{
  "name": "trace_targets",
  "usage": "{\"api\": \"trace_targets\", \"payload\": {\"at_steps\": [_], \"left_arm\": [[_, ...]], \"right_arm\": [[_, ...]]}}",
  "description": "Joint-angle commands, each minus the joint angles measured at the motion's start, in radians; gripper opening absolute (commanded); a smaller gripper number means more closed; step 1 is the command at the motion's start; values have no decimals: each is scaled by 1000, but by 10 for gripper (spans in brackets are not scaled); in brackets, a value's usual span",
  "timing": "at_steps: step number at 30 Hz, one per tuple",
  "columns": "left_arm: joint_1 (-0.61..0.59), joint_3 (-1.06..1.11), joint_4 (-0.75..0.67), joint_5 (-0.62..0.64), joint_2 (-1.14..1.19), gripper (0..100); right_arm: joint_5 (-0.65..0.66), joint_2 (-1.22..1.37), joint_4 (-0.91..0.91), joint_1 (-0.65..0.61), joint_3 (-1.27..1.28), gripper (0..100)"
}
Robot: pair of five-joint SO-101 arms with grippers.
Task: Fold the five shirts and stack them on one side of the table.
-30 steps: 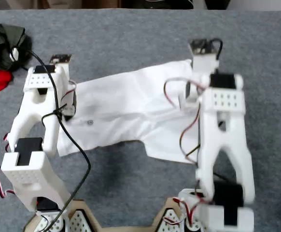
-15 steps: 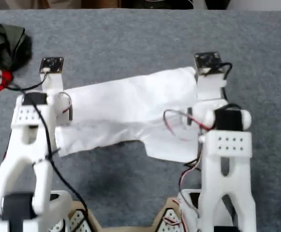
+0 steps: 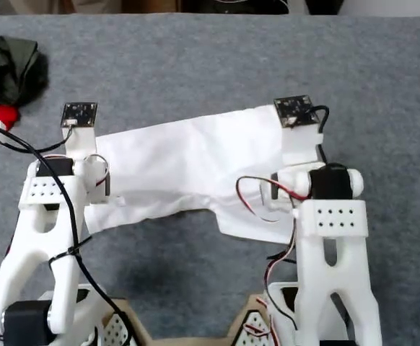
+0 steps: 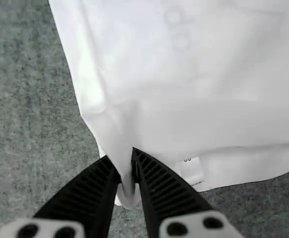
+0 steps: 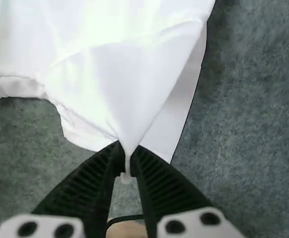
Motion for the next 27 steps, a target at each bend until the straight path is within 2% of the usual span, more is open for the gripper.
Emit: {"api": "trace_targets", "payload": {"at_steps": [1, 6, 9, 20, 27], "left_arm": [[6, -3, -18, -5, -33, 19], [8, 21, -64, 0, -33, 19], [8, 25, -63, 0, -33, 19], [9, 25, -63, 0, -33, 19], [9, 44, -55, -3, -33, 19]], "right_arm": [[-12, -58, 54, -65, -61, 4], [-84, -130, 86, -223, -50, 4], [-95, -151, 77, -249, -15, 4], [41, -157, 54, 18, 79, 4], [161, -159, 15, 133, 217, 4]]}}
